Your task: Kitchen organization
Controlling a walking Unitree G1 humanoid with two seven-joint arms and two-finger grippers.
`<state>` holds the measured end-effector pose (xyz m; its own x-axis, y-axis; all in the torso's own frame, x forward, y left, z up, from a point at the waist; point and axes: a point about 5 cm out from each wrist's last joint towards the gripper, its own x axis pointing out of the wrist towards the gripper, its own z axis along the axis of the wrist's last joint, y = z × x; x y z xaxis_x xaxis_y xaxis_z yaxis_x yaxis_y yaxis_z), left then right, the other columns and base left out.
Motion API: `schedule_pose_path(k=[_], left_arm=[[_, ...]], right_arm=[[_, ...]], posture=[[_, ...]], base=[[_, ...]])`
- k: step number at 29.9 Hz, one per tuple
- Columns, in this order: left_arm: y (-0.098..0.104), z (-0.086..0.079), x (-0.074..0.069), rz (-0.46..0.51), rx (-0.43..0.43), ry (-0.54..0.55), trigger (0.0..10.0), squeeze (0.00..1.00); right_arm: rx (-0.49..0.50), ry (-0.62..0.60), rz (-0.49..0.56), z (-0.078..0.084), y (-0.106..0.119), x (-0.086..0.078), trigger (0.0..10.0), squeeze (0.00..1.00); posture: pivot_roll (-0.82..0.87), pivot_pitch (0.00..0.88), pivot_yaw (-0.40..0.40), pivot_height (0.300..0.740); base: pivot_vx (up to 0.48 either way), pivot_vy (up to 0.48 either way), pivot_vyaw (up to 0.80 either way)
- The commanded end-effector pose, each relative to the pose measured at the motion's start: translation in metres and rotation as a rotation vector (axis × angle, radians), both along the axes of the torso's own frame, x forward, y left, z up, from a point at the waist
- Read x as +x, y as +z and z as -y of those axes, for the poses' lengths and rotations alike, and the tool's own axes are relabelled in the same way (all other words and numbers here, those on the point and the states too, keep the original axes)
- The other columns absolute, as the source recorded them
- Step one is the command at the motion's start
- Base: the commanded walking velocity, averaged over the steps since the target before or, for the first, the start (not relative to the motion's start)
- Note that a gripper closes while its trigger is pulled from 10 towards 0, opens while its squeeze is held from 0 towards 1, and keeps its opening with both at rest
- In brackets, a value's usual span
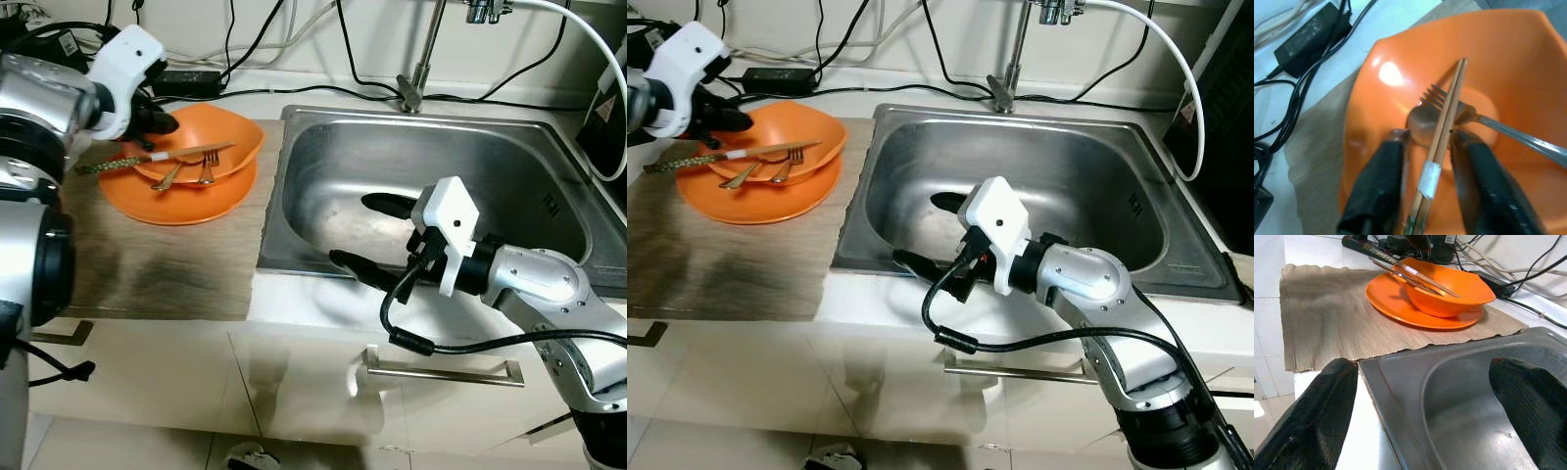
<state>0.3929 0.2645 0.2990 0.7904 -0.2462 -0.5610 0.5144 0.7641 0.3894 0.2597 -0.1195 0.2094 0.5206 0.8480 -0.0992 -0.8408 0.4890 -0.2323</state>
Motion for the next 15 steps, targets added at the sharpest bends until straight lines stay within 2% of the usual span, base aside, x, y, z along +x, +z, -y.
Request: schedule_pose_path(k=[1,4,12,15], left_arm=[[0.0052,0.002,-0.0003,-0.01,0.026,-0.023,10.0,1.0],[0.0029,0.0002,-0.0017,-0.036,0.047,-0.033,10.0,1.0],[0.0012,0.0055,-0.0017,-0.06,0.002,-0.066,10.0,1.0],[0.0,0.0054,-0.0019,-0.069,0.021,-0.072,10.0,1.0]], right_arm=[[-0.003,0.004,0.016,0.0003,0.0035,-0.0023,10.0,0.0],[0.005,0.003,0.013,-0.0016,0.0024,-0.0022,10.0,0.0],[0.02,0.004,0.009,-0.0052,0.0008,-0.0031,10.0,0.0],[0.021,0.004,0.008,-0.0055,0.0004,-0.0035,10.0,0.0]], posture=[[0.04,0.016,0.05,0.74],[0.05,0.018,0.054,0.74],[0.06,0.022,0.056,0.74],[0.06,0.02,0.056,0.74]], base=[[0.0,0.0,0.0],[0.0,0.0,0.0],[0.0,0.0,0.0],[0.0,0.0,0.0]])
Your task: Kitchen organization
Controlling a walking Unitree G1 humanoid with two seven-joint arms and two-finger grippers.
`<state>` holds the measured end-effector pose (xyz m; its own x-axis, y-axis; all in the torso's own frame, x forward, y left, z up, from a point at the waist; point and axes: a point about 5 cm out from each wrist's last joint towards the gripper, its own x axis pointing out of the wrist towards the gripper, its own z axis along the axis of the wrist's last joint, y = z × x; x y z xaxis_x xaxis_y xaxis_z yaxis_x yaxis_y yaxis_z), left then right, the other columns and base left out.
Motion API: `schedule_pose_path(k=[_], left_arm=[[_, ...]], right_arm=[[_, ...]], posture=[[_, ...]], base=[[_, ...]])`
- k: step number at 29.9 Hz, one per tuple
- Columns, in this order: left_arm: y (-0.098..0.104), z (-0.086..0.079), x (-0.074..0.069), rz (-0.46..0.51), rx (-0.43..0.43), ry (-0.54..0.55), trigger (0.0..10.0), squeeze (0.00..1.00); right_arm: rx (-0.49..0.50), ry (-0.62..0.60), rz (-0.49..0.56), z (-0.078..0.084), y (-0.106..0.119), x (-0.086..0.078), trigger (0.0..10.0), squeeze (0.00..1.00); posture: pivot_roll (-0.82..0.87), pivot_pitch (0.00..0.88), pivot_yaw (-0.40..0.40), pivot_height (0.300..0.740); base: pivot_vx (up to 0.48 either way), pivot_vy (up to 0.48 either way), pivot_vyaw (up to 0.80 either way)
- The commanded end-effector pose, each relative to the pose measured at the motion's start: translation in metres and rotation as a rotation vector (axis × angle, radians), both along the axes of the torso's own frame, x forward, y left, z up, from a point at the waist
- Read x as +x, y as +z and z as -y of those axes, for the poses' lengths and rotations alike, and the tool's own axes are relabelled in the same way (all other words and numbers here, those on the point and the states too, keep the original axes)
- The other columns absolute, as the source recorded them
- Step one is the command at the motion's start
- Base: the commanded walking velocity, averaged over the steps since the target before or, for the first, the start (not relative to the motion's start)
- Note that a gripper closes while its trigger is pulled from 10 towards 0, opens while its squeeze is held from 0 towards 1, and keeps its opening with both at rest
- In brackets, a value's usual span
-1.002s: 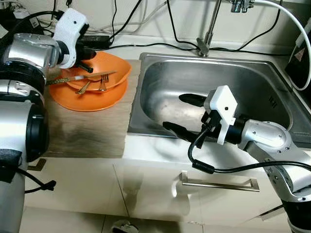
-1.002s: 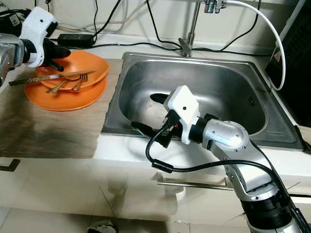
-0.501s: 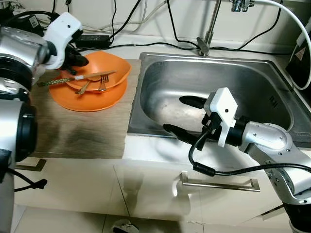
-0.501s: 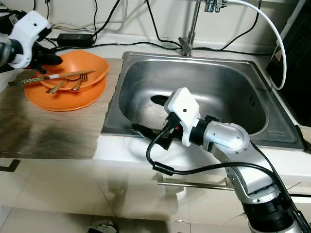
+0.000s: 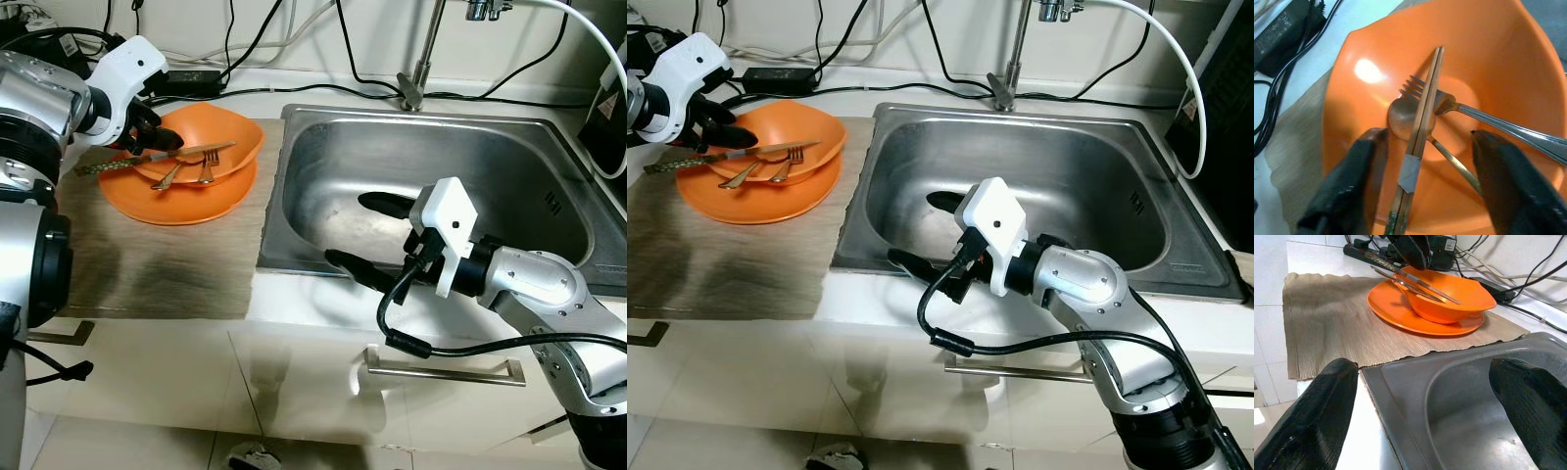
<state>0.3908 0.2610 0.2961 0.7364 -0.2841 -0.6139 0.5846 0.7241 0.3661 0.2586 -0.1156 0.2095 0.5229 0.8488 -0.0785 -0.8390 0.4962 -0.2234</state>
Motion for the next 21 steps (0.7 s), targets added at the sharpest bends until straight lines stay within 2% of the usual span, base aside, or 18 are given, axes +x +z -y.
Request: schedule_pose_path(k=[1,10,21], left_arm=[[0.002,0.001,0.0,-0.007,0.015,-0.008,10.0,1.0],[-0.011,-0.009,-0.003,-0.044,0.073,0.031,10.0,1.0],[-0.026,-0.017,-0.004,-0.055,0.1,0.086,10.0,1.0]], right_arm=[[-0.001,0.006,0.005,-0.002,0.0,-0.002,10.0,0.0],[-0.004,0.009,0.0,-0.002,0.0,-0.003,10.0,0.0],[-0.009,0.009,-0.001,-0.001,-0.001,-0.004,10.0,0.0]], posture=[[0.06,0.019,0.057,0.74],[0.06,0.021,0.059,0.74],[0.05,0.03,0.061,0.74]], base=[[0.0,0.0,0.0],[0.0,0.0,0.0],[0.0,0.0,0.0]])
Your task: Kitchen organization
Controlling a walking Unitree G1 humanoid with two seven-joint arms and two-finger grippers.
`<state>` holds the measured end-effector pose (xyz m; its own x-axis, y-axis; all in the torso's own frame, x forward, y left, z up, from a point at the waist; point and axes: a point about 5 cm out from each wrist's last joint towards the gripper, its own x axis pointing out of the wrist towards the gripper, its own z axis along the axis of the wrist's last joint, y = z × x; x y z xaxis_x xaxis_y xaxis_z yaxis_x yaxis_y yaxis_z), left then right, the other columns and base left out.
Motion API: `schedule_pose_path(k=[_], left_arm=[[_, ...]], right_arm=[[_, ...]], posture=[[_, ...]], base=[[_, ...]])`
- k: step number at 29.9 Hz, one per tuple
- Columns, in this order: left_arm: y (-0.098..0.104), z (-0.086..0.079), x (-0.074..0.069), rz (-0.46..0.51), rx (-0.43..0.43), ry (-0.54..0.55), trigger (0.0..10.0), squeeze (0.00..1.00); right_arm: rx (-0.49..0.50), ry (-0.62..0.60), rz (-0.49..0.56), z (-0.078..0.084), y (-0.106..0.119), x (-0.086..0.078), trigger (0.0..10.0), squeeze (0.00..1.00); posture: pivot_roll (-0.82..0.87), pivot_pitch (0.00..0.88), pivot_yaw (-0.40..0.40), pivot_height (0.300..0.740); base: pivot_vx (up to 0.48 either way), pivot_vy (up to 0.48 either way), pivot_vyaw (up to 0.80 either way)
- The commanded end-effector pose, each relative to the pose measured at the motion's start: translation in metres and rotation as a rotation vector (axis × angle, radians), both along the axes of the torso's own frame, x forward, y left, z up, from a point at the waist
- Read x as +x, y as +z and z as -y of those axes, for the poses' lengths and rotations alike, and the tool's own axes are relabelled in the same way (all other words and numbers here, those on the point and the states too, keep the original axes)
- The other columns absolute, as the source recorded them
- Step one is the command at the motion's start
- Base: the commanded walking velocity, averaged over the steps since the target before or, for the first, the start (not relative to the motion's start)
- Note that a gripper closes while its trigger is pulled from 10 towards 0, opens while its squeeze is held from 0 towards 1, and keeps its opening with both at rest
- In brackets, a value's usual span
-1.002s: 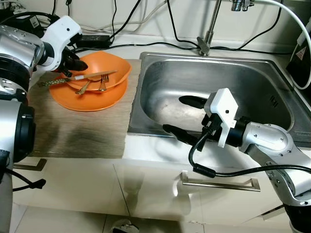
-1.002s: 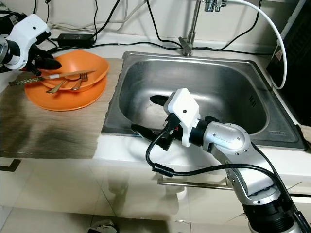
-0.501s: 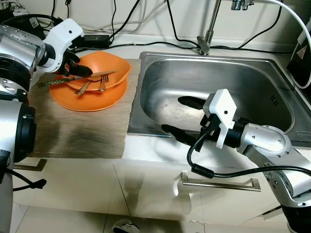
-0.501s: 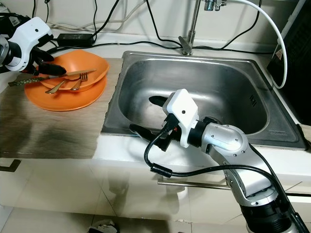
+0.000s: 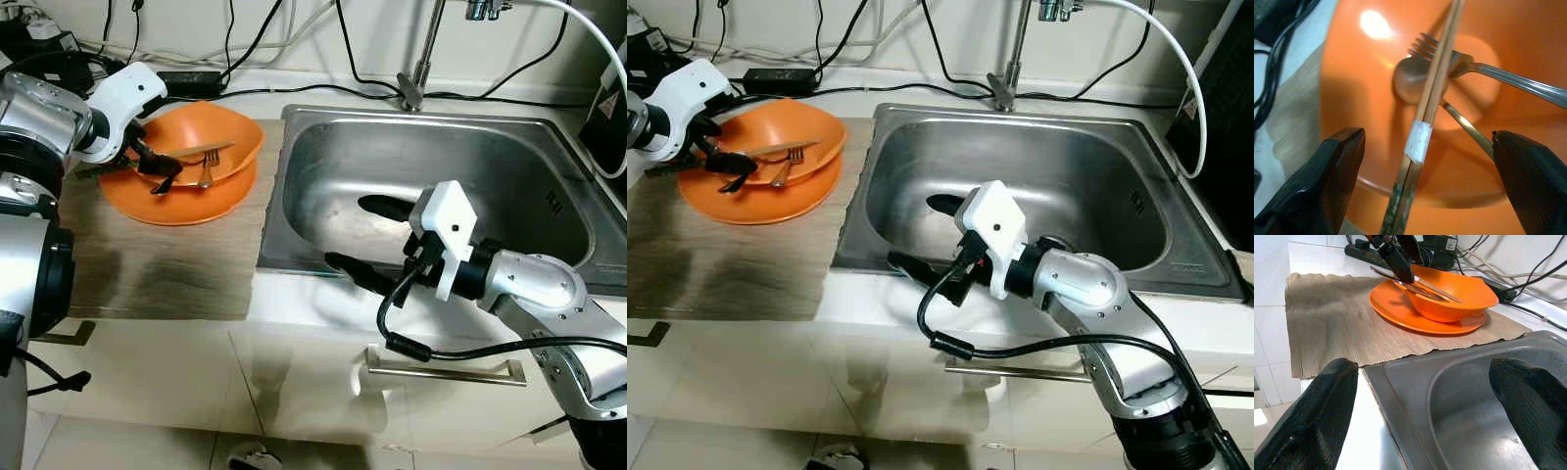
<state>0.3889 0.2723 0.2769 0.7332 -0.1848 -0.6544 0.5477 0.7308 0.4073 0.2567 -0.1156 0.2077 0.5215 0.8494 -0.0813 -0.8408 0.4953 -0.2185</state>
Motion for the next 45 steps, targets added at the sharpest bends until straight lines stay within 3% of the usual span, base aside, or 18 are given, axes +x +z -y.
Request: schedule_pose_path(k=[1,7,8,10,11,12,13,15,16,17,18,19,20,22,45], left_arm=[[-0.008,-0.006,-0.002,-0.027,0.02,0.023,10.0,1.0],[-0.014,-0.006,-0.002,-0.032,0.033,0.039,10.0,1.0],[-0.014,-0.006,-0.002,-0.028,0.03,0.04,10.0,0.86],[-0.014,-0.005,-0.002,-0.025,0.026,0.039,10.0,0.86],[-0.015,-0.004,-0.001,-0.024,0.026,0.034,10.0,0.49],[-0.015,-0.003,-0.001,-0.022,0.028,0.028,10.0,0.35],[-0.015,-0.003,-0.001,-0.022,0.028,0.028,10.0,0.35],[-0.016,-0.003,-0.001,-0.023,0.031,0.027,9.9,0.0],[-0.016,-0.003,-0.001,-0.023,0.031,0.027,9.9,0.0],[-0.016,-0.002,0.0,-0.02,0.031,0.028,5.8,0.0],[-0.016,-0.002,0.0,-0.018,0.031,0.028,4.8,0.0],[-0.016,-0.002,0.0,-0.018,0.031,0.028,4.8,0.0],[-0.016,-0.001,0.0,-0.011,0.03,0.03,1.8,0.0],[-0.016,0.0,0.001,-0.004,0.025,0.03,0.0,0.0],[-0.009,0.008,0.005,0.025,-0.027,0.023,0.0,0.0]], right_arm=[[-0.009,0.008,0.004,-0.001,0.001,-0.002,10.0,0.0],[-0.01,0.004,0.006,0.0,0.002,-0.002,10.0,0.0],[-0.011,0.004,0.007,0.0,0.002,-0.002,10.0,0.0],[-0.012,0.004,0.006,0.0,0.002,-0.002,10.0,0.0],[-0.013,0.004,0.006,0.0,0.002,-0.002,10.0,0.0],[-0.014,0.004,0.005,0.0,0.001,-0.002,10.0,0.0],[-0.014,0.004,0.005,0.0,0.001,-0.002,10.0,0.0],[-0.016,0.003,0.004,0.001,0.001,-0.002,10.0,0.0],[-0.016,0.003,0.004,0.001,0.001,-0.002,10.0,0.0],[-0.017,0.001,0.005,0.001,0.001,-0.002,10.0,0.0],[-0.018,0.001,0.006,0.001,0.001,-0.002,10.0,0.0],[-0.018,0.001,0.006,0.001,0.001,-0.002,10.0,0.0],[-0.018,-0.001,0.007,0.001,0.001,-0.001,10.0,0.0],[-0.018,-0.002,0.009,0.002,0.002,-0.001,10.0,0.0],[-0.021,-0.015,0.031,0.003,0.003,0.005,10.0,0.0]], posture=[[0.05,0.03,0.062,0.74],[0.05,0.031,0.062,0.74],[0.05,0.033,0.063,0.74],[0.05,0.033,0.063,0.74],[0.05,0.032,0.063,0.74],[0.05,0.034,0.063,0.74],[0.05,0.034,0.063,0.74],[0.05,0.034,0.063,0.74],[0.05,0.034,0.063,0.74],[0.05,0.034,0.063,0.74],[0.05,0.034,0.063,0.74],[0.05,0.034,0.063,0.74],[0.05,0.035,0.064,0.74],[0.05,0.036,0.064,0.74],[0.06,0.027,0.064,0.74]], base=[[0.0,0.0,0.0],[0.0,0.0,0.0],[0.0,0.0,0.0],[0.0,0.0,0.0],[0.0,0.0,0.0],[0.0,0.0,0.0],[0.0,0.0,0.0],[0.0,0.0,0.0],[0.0,0.0,0.0],[0.0,0.0,0.0],[0.0,0.0,0.0],[0.0,0.0,0.0],[0.0,0.0,0.0],[0.0,0.0,0.0],[0.0,0.0,0.0]])
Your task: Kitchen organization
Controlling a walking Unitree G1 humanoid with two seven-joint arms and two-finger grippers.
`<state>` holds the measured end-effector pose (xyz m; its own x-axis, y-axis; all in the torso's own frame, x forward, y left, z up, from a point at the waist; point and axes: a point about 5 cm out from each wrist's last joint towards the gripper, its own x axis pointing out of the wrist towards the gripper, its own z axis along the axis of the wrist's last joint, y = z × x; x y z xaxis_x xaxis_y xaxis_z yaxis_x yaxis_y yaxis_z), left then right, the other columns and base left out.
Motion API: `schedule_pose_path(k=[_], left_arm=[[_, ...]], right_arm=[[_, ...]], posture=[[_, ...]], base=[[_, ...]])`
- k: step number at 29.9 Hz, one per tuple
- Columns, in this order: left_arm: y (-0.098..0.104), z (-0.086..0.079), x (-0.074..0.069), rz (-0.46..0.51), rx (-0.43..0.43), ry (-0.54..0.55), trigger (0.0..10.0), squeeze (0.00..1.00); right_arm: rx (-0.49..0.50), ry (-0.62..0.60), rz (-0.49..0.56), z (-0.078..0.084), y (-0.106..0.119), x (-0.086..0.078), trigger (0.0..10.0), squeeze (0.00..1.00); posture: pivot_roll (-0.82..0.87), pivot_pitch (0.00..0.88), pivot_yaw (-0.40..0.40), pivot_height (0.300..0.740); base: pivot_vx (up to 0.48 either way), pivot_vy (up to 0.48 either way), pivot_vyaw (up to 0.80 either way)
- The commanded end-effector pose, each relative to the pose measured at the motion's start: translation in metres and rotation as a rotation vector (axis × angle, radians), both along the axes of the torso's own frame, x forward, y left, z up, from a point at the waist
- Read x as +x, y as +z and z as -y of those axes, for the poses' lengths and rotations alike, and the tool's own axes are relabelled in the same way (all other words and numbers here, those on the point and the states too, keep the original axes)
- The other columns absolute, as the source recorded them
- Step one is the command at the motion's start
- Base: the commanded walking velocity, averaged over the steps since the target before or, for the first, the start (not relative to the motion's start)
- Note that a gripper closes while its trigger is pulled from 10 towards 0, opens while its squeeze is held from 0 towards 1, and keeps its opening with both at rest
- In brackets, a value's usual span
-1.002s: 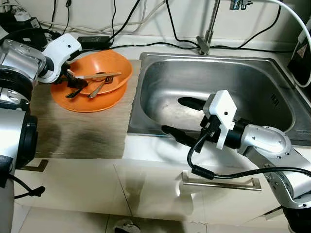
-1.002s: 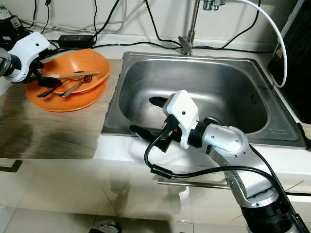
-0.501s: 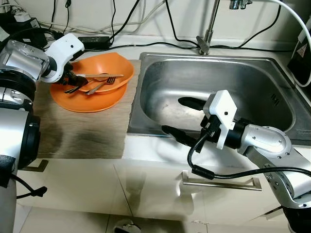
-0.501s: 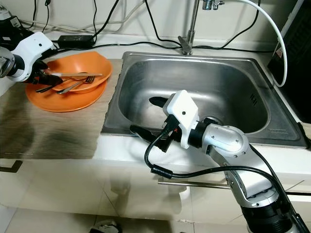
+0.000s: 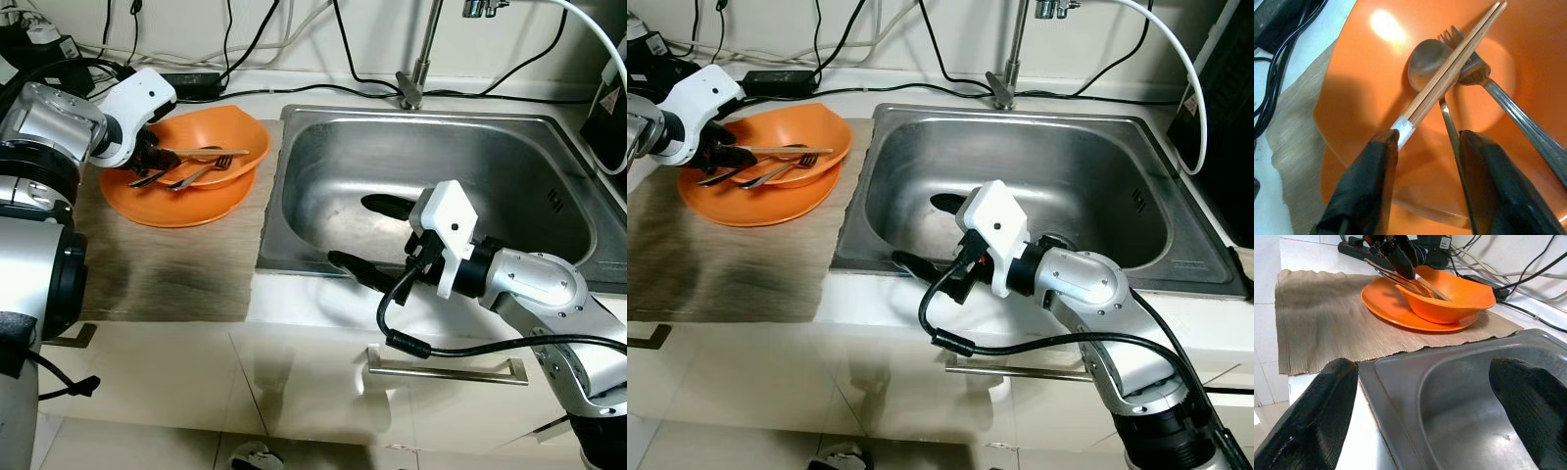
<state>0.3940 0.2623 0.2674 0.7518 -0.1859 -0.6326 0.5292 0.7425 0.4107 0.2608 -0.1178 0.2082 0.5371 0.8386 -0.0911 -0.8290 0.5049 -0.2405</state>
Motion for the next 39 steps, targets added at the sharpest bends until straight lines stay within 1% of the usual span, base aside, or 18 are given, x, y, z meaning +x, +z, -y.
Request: schedule_pose_path(k=[1,7,12,17,20,22,23,24,25,26,27,28,29,32,34,37,38,39], left_arm=[[0.001,-0.001,0.0,0.004,-0.021,0.013,0.0,0.0],[0.013,0.0,0.001,0.061,-0.099,0.026,0.0,0.0],[0.037,0.005,0.003,0.153,-0.287,0.022,0.0,0.0],[0.037,0.004,0.002,0.155,-0.305,0.022,0.0,0.0],[0.039,-0.001,0.002,0.195,-0.316,0.055,0.0,0.0],[0.048,-0.004,0.003,0.286,-0.381,0.084,0.0,0.0],[0.057,-0.009,0.003,0.372,-0.415,0.139,0.0,0.0],[0.064,-0.016,0.002,0.441,-0.446,0.2,3.9,0.0],[0.071,-0.023,0.0,0.493,-0.482,0.255,10.0,0.0],[0.074,-0.028,-0.001,0.523,-0.506,0.288,10.0,0.0],[0.08,-0.035,-0.005,0.559,-0.56,0.31,10.0,0.62],[0.08,-0.035,-0.005,0.559,-0.56,0.31,10.0,0.62],[0.081,-0.037,-0.006,0.567,-0.57,0.31,10.0,1.0],[0.08,-0.05,-0.013,0.58,-0.729,0.33,10.0,1.0],[0.079,-0.052,-0.014,0.583,-0.738,0.335,10.0,1.0],[0.068,-0.061,-0.019,0.552,-0.789,0.365,10.0,1.0],[0.058,-0.068,-0.022,0.532,-0.806,0.392,10.0,1.0],[0.058,-0.068,-0.022,0.532,-0.806,0.392,10.0,1.0]], right_arm=[[0.0,0.002,0.018,0.0,0.003,0.002,10.0,0.0],[0.002,0.001,0.025,0.0,0.003,0.003,10.0,0.0],[0.011,0.002,0.027,-0.001,0.004,0.003,10.0,0.0],[0.017,0.008,0.026,-0.003,0.003,0.004,10.0,0.0],[0.024,0.011,0.029,-0.006,0.003,0.004,10.0,0.0],[0.031,0.004,0.033,-0.007,0.004,0.004,10.0,0.0],[0.041,-0.009,0.034,-0.007,0.003,0.004,10.0,0.0],[0.053,-0.029,0.035,-0.006,0.003,0.004,10.0,0.0],[0.068,-0.055,0.037,-0.005,0.003,0.004,10.0,0.0],[0.078,-0.072,0.038,-0.004,0.003,0.004,10.0,0.0],[0.107,-0.119,0.045,-0.002,0.003,0.005,10.0,0.0],[0.107,-0.119,0.045,-0.002,0.003,0.005,10.0,0.0],[0.116,-0.132,0.047,-0.001,0.003,0.005,10.0,0.0],[0.179,-0.188,0.053,-0.002,0.003,0.005,10.0,0.0],[0.186,-0.198,0.055,-0.002,0.003,0.005,10.0,0.0],[0.207,-0.221,0.049,-0.002,0.002,0.007,10.0,0.0],[0.213,-0.224,0.042,-0.003,0.001,0.008,10.0,0.0],[0.213,-0.224,0.042,-0.003,0.001,0.008,10.0,0.0]], posture=[[0.06,0.025,0.063,0.74],[0.06,0.026,0.06,0.74],[0.07,0.027,0.051,0.74],[0.08,0.024,0.049,0.74],[0.08,0.022,0.053,0.74],[0.08,0.022,0.059,0.74],[0.08,0.018,0.062,0.74],[0.07,0.016,0.061,0.74],[0.07,0.012,0.06,0.74],[0.07,0.012,0.06,0.74],[0.06,0.006,0.054,0.74],[0.06,0.006,0.054,0.74],[0.05,0.0,0.044,0.74],[0.04,0.0,-0.004,0.74],[0.04,0.0,-0.004,0.74],[0.04,0.0,-0.036,0.74],[0.04,0.0,-0.046,0.74],[0.04,0.0,-0.046,0.74]], base=[[0.0,0.0,0.0],[0.0,0.0,0.0],[0.0,0.0,0.0],[0.0,0.0,0.0],[0.0,0.0,0.0],[0.0,0.0,0.0],[0.0,0.0,0.0],[0.0,0.0,0.0],[0.0,0.0,0.0],[0.0,0.0,0.0],[0.0,0.0,0.0],[0.0,0.0,0.0],[0.0,0.0,0.0],[0.0,0.0,0.0],[0.0,0.0,0.0],[0.0,0.0,0.0],[0.0,0.0,0.0],[0.0,0.0,0.0]])
